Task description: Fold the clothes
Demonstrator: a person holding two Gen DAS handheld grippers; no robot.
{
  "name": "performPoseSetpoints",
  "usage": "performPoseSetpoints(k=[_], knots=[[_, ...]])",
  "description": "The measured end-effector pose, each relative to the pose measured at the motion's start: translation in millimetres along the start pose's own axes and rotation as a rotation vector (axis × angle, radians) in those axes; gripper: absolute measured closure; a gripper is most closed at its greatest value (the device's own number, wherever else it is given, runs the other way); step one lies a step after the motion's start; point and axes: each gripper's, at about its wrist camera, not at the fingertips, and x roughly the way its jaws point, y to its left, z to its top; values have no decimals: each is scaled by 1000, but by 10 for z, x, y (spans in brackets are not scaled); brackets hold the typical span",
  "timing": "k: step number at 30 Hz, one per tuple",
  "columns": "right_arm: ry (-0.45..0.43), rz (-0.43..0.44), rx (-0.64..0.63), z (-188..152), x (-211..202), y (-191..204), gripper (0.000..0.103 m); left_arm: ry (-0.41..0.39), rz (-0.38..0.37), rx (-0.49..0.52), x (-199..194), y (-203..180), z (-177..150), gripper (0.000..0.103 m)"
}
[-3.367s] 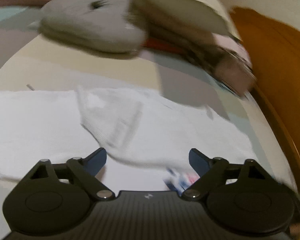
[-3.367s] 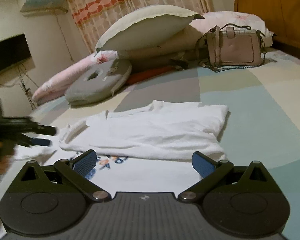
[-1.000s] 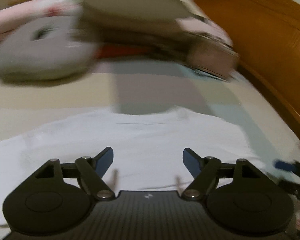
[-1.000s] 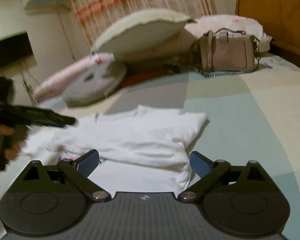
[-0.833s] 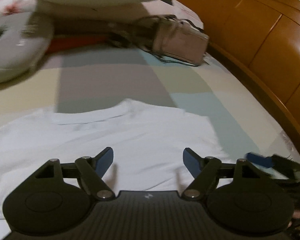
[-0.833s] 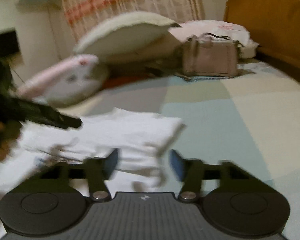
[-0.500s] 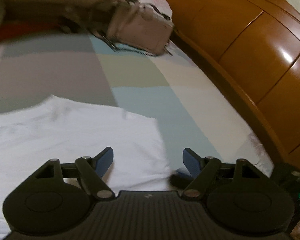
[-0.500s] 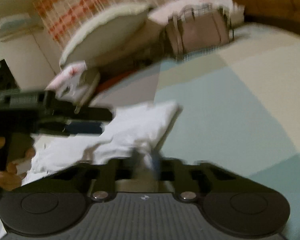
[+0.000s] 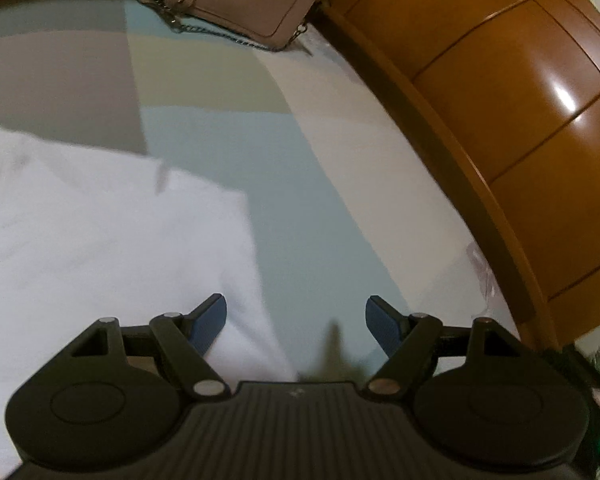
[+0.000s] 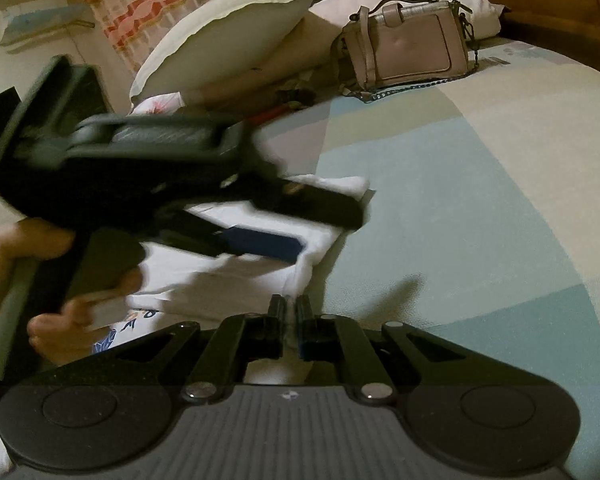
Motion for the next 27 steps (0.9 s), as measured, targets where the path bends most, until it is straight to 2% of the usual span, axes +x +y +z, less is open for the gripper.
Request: performPoseSetpoints(k=[2,3,9,12,15,19,22,25,27], knots=[[-11,-4,1,16,-40,-5,92,-11,8,-1,-95,23,12,25],[-18,-6,2,25,-61,-8,85,-17,12,-2,-142,34,18,25],[-121,16,33,110,-277,7,77,-50,35,-5,-427,102,55,24],[-126,48,44,138,-210,78,74,-67,47,-7,-570,136,74,22],[-82,57,26,123,5,186,68,-75,59,-8,-660,165,93,22],[17,-20,-18,64,222,235,70,-48,43,7,-407,137,143,22],[17,10,3,53,199,152,73,-15,0,5,-98,125,185,22],[23,24,18,32,167,95,76,5,-1,9,236,136,245,22],[24,22,8,5,147,107,76,-35,-1,22,349,137,310,21]])
